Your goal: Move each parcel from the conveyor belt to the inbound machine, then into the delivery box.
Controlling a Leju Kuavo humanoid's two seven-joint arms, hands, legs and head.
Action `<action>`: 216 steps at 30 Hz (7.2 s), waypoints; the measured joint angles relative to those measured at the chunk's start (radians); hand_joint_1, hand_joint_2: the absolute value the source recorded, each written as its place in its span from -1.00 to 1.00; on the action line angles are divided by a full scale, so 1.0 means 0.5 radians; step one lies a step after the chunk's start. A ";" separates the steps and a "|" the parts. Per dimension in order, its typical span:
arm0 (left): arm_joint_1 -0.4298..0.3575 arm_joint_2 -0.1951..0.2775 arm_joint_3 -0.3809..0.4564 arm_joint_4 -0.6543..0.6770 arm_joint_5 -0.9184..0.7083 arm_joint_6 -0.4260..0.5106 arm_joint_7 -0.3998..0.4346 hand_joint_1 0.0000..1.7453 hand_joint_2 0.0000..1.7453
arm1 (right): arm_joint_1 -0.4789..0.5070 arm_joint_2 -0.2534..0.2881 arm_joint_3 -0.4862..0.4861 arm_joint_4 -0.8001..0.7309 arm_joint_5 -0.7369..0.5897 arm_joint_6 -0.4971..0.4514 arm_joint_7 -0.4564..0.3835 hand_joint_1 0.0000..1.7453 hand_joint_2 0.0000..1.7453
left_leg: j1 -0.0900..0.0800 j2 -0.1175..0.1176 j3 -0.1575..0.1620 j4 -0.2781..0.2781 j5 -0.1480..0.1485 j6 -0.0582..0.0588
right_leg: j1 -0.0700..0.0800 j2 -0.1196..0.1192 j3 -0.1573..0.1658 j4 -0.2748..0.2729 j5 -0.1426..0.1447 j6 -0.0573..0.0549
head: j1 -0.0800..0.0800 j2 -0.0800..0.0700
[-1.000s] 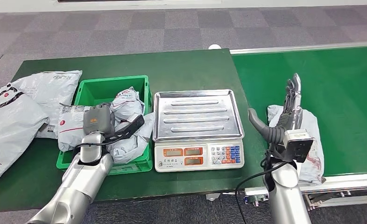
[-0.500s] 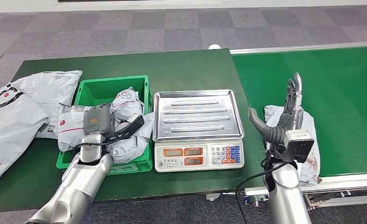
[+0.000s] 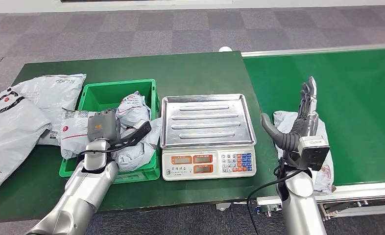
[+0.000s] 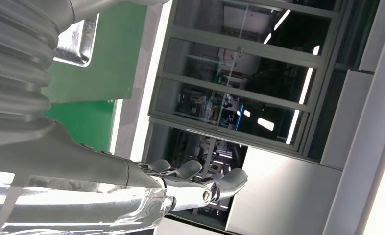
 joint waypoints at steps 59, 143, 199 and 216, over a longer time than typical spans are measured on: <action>0.848 -0.141 -0.356 -2.069 3.026 0.143 -1.863 -1.00 1.00 | -0.165 -0.158 -0.307 0.501 0.557 -0.481 0.265 -1.00 1.00 | -0.004 -0.013 -0.009 0.005 -0.009 0.010 | -0.003 -0.015 0.002 -0.002 -0.007 0.007 | 0.000 0.000; 0.824 -0.210 -0.556 -1.426 3.169 -0.757 -1.740 -1.00 1.00 | -0.490 -0.275 -0.603 1.411 0.819 -0.484 0.333 1.00 1.00 | -0.004 -0.012 -0.010 0.009 -0.007 0.013 | -0.003 -0.013 0.001 -0.002 -0.004 0.012 | -0.001 0.000; 0.744 -0.169 -0.556 -1.284 3.033 -0.809 -1.807 -1.00 1.00 | -0.227 -0.054 0.221 0.745 1.199 0.332 0.749 1.00 1.00 | -0.001 -0.024 -0.011 0.007 -0.004 0.012 | -0.001 -0.025 0.004 -0.002 -0.008 0.009 | -0.001 0.000; 0.749 -0.163 -0.556 -1.266 3.065 -0.782 -1.821 -1.00 1.00 | -0.219 -0.139 0.349 0.683 0.892 0.292 0.307 -1.00 1.00 | -0.001 -0.023 -0.011 0.007 -0.004 0.012 | -0.001 -0.024 0.003 -0.002 -0.008 0.009 | -0.001 0.000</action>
